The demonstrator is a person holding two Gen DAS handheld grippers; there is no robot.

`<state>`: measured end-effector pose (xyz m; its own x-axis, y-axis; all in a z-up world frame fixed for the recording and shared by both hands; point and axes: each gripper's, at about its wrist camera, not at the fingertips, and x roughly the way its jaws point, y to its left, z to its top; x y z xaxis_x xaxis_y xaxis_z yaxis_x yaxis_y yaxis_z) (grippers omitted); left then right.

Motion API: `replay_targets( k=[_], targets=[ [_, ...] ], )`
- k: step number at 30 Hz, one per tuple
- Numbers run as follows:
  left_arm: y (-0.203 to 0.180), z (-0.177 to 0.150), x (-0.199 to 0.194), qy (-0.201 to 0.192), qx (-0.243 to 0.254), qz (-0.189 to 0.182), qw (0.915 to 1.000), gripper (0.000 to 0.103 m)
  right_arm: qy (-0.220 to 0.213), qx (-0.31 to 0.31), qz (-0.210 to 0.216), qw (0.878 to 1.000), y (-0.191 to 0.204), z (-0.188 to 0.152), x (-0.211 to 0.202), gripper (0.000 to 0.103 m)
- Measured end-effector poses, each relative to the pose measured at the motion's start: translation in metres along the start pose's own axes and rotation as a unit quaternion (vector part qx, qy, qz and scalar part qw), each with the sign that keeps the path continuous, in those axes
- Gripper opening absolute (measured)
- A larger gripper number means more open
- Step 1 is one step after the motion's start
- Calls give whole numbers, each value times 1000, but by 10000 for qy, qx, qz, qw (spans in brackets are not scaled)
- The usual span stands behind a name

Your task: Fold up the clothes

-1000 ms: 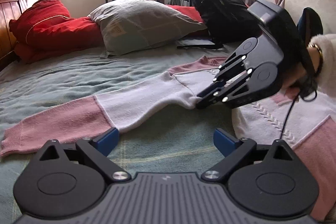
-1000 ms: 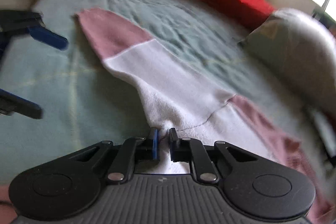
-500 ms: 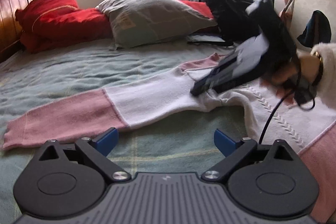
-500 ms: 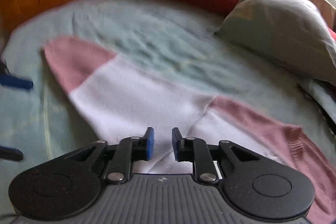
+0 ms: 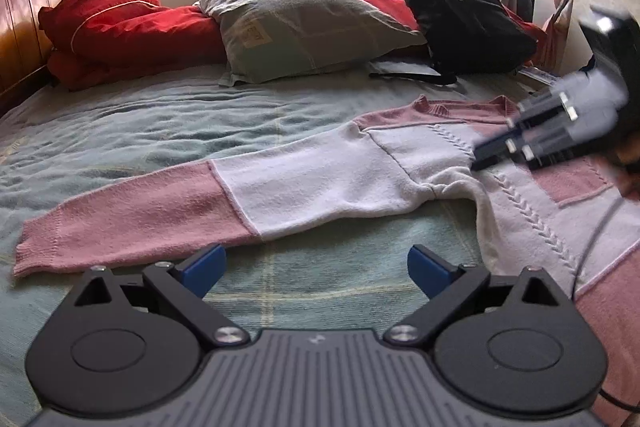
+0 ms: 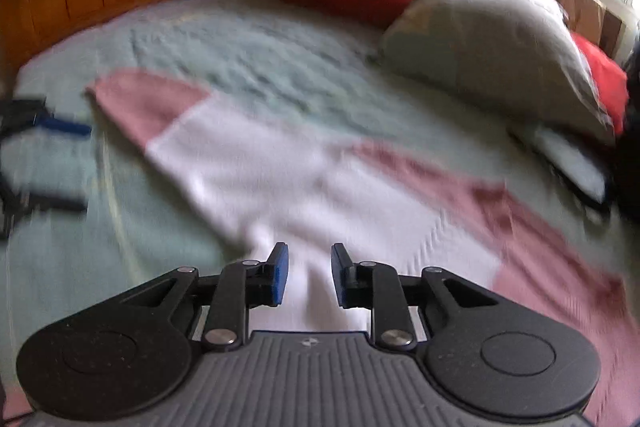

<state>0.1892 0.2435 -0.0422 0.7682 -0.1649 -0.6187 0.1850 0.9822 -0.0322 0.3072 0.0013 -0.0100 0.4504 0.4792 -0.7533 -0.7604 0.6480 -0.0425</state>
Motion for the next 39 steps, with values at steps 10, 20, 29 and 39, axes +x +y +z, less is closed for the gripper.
replay_targets(
  k=[10, 20, 29, 39],
  targets=[
    [-23, 8, -10, 9, 154, -300, 9994, 98, -100, -505, 266, 9983, 60, -10, 20, 28],
    [-48, 20, 0, 41, 324, -550, 9980, 98, -374, 354, 189, 9985, -4, -13, -15, 34],
    [-45, 14, -3, 50, 264, -375, 9989, 98, 346, 1198, -182, 9920, -51, 48, 85, 45],
    [-31, 4, -10, 125, 180, -158, 9996, 98, 169, 1587, -306, 9867, -85, 86, 143, 69]
  ],
)
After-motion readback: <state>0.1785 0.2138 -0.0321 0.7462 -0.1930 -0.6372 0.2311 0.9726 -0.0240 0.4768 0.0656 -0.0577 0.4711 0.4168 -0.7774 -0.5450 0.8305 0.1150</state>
